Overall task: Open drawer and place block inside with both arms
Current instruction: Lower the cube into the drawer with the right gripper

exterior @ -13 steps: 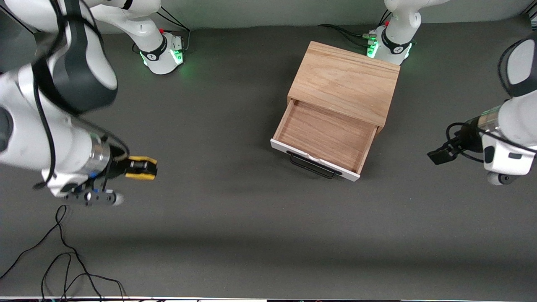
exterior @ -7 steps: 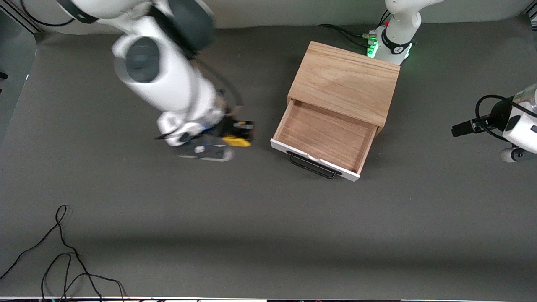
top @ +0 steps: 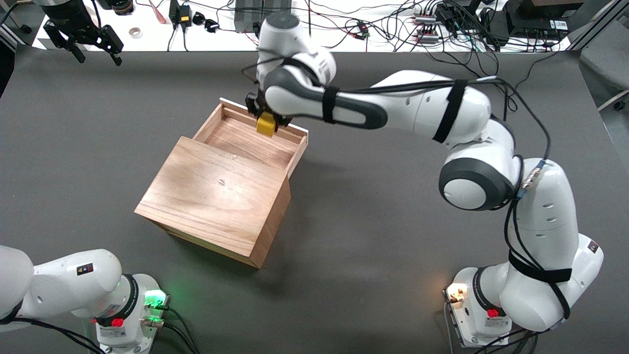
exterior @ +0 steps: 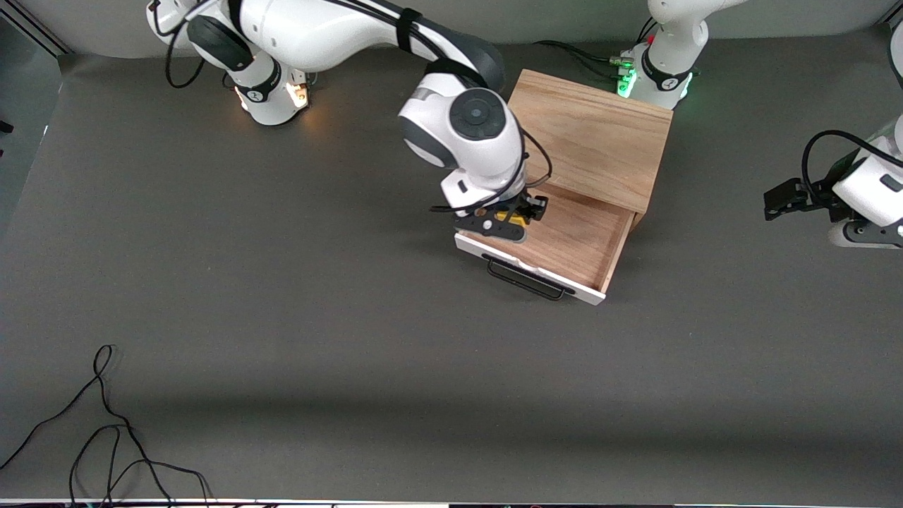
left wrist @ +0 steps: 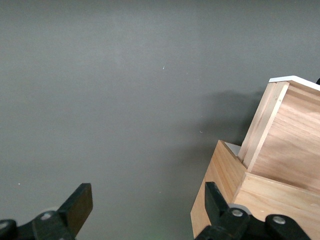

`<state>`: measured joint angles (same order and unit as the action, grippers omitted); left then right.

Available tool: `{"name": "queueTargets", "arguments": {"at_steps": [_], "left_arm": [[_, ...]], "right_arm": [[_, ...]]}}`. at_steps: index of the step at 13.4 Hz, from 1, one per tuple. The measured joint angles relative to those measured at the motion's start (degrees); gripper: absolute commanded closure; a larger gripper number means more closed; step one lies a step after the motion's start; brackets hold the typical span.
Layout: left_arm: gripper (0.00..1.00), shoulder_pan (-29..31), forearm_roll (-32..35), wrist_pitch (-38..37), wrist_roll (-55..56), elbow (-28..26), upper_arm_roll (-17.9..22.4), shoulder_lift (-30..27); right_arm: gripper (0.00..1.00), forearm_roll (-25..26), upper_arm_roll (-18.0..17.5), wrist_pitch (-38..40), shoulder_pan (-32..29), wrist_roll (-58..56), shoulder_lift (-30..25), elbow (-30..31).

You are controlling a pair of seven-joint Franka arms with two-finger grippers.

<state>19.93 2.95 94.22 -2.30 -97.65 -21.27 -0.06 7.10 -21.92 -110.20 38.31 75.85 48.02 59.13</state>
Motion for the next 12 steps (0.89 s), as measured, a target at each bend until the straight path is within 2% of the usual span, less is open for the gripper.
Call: {"name": "queueTargets", "arguments": {"at_steps": [3, 7, 8, 10, 11, 12], "left_arm": [[0.00, 0.00, -0.02, 0.47, -0.26, -1.41, 0.09, -1.32], [0.00, 0.00, -0.04, 1.01, -0.40, -1.28, 0.16, -1.36], [0.00, 0.01, -0.05, 1.02, -0.43, -1.14, 0.23, -1.35], [0.00, 0.01, -0.10, 1.03, -0.52, -0.48, 0.27, -1.20], [0.00, -0.17, -0.16, 1.03, -0.61, 0.01, 0.37, -1.02], [0.00, -1.23, -0.25, 1.03, -0.63, 0.59, 1.31, -0.73]], "right_arm": [[1.00, 1.20, 0.07, -2.36, 1.53, 5.79, 3.06, 0.00], [1.00, 3.15, 0.07, -2.70, 2.23, 7.15, 5.02, 0.00], [0.97, 3.36, 0.07, -2.80, 2.44, 7.34, 5.36, 0.00], [0.72, 3.62, 0.08, -3.41, 2.80, 7.48, 5.83, 0.00], [0.08, 4.17, 0.08, -3.45, 2.91, 7.54, 5.95, 0.00], [0.00, 4.83, 0.08, -3.47, 3.00, 7.61, 6.02, -0.01]]}}
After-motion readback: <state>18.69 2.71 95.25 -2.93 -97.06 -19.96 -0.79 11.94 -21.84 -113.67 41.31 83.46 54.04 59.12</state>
